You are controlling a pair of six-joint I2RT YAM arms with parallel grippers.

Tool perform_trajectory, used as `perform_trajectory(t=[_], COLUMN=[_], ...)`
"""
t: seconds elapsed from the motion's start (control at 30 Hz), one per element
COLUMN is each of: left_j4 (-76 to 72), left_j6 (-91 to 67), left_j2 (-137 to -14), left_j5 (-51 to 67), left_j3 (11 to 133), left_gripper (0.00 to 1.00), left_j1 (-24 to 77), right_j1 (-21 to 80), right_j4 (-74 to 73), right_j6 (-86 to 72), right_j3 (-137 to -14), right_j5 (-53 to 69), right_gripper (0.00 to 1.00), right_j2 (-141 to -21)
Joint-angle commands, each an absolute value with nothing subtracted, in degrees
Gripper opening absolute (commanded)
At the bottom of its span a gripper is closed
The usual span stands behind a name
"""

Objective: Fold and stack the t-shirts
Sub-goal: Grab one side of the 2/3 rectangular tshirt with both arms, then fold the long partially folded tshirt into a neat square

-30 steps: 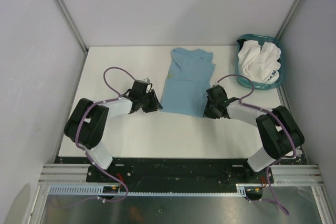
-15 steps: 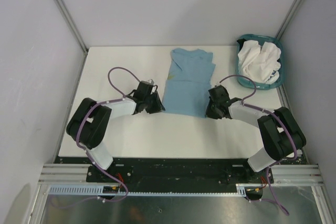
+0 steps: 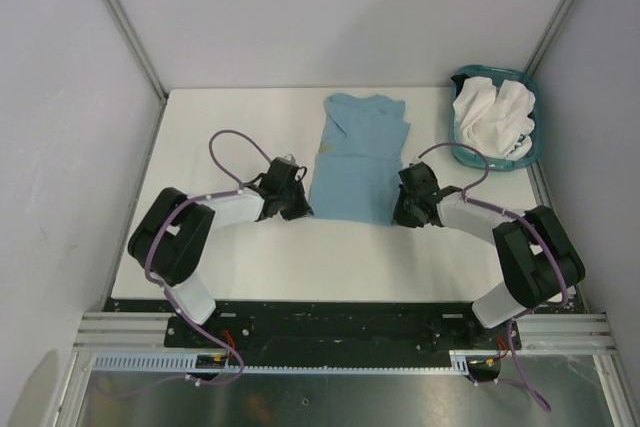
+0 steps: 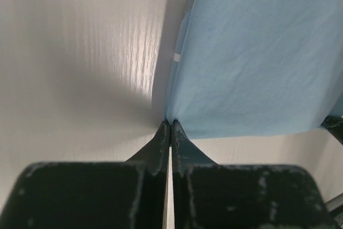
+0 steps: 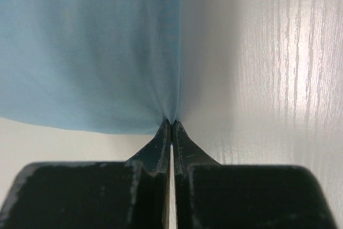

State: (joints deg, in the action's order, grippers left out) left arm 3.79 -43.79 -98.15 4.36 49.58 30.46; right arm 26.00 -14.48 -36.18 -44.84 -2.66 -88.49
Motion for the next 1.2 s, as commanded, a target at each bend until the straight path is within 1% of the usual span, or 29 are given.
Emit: perform_trajectory(t=[0.0,0.17,0.43,0.6,0.73,0.8,0.9,1.17], left_j4=[8.76,10.09,14.74,20.59,24.12,24.93,25.41,25.22], left_j6=[-45.74,-48.53,-54.70,-56.44,-56.12,-55.14,-52.53,-43.58], left_j2=[-92.84,-85.49,-69.01,-59.17,-54.82,-54.95,-58.34,-74.63], left_j5=[2.83,3.68,2.77,2.03,0.45,-1.34,-3.27,-6.39], left_j3=[45.30,39.10,29.24,28.15,30.45,33.17,39.14,58.78], left_gripper=[0.00,0.00,0.00,0.00,0.00,0.00,0.00,0.00], left_j1=[31.84,33.83,38.71,40.49,40.69,40.69,40.01,33.05], right_j1=[26.30,28.84,37.60,41.79,43.05,42.98,40.95,28.06], right_j4=[-17.92,-21.30,-31.49,-37.07,-38.63,-39.26,-39.43,-31.22], right_j6=[-35.28,-38.23,-46.27,-50.57,-51.36,-50.37,-47.56,-37.42], right_j3=[-43.31,-39.40,-34.45,-34.49,-36.88,-39.54,-45.39,-57.63], right_j5=[-2.90,-2.81,-6.24,-7.55,-9.07,-10.64,-12.36,-9.77], right_gripper=[0.00,0.00,0.00,0.00,0.00,0.00,0.00,0.00], right_j2=[-83.89,-76.82,-61.01,-52.50,-50.61,-51.96,-55.38,-68.02])
